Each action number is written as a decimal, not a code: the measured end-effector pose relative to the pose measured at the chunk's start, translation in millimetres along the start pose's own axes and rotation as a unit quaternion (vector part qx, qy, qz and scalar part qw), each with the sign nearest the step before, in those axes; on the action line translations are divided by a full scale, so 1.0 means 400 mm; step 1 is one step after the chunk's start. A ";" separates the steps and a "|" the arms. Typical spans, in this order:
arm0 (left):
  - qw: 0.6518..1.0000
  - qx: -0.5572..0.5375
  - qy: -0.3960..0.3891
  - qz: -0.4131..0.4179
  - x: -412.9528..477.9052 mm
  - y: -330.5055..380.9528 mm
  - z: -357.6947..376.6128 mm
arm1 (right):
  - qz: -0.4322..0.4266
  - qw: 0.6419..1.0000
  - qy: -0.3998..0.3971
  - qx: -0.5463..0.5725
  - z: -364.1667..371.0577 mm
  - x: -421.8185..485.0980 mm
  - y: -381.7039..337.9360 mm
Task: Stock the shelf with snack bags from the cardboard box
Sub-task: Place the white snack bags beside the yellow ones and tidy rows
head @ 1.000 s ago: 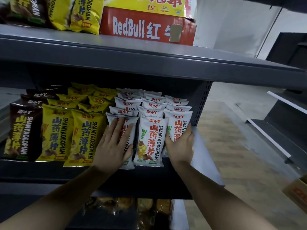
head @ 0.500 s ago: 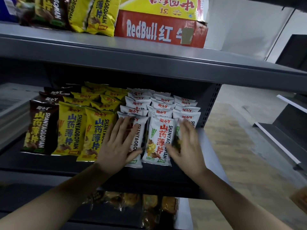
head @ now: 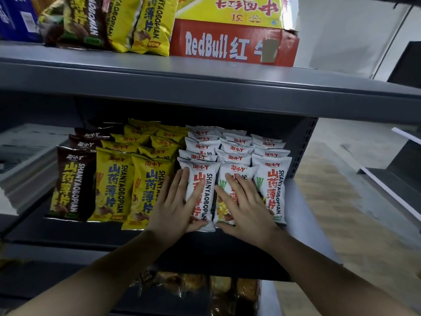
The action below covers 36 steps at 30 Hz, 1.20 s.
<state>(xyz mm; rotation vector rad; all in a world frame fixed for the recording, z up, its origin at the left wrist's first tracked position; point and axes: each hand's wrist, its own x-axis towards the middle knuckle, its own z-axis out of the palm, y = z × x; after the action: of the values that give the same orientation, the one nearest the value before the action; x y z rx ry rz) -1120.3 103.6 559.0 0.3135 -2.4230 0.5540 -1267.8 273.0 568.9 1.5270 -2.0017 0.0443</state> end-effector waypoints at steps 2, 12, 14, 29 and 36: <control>1.000 -0.006 0.014 0.003 0.004 -0.004 0.011 | -0.004 1.000 0.004 -0.010 0.013 0.004 0.003; 1.000 0.004 0.006 0.001 0.023 -0.014 0.029 | 0.009 1.000 -0.005 -0.024 0.030 0.028 0.005; 1.000 0.006 -0.002 -0.001 0.021 -0.012 0.022 | 0.019 1.000 -0.006 -0.011 0.016 0.028 -0.002; 0.998 0.006 -0.053 0.035 -0.104 -0.197 -0.025 | -0.009 0.999 -0.031 -0.012 -0.080 0.079 -0.129; 0.996 0.028 -0.075 0.028 -0.104 -0.243 -0.002 | -0.029 0.998 -0.031 -0.039 -0.052 0.126 -0.134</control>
<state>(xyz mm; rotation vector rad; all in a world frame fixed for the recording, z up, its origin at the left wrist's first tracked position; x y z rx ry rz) -1053.8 21.7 563.9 0.3204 -2.5705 0.6452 -1218.6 219.4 592.6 1.5537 -1.9814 -0.1054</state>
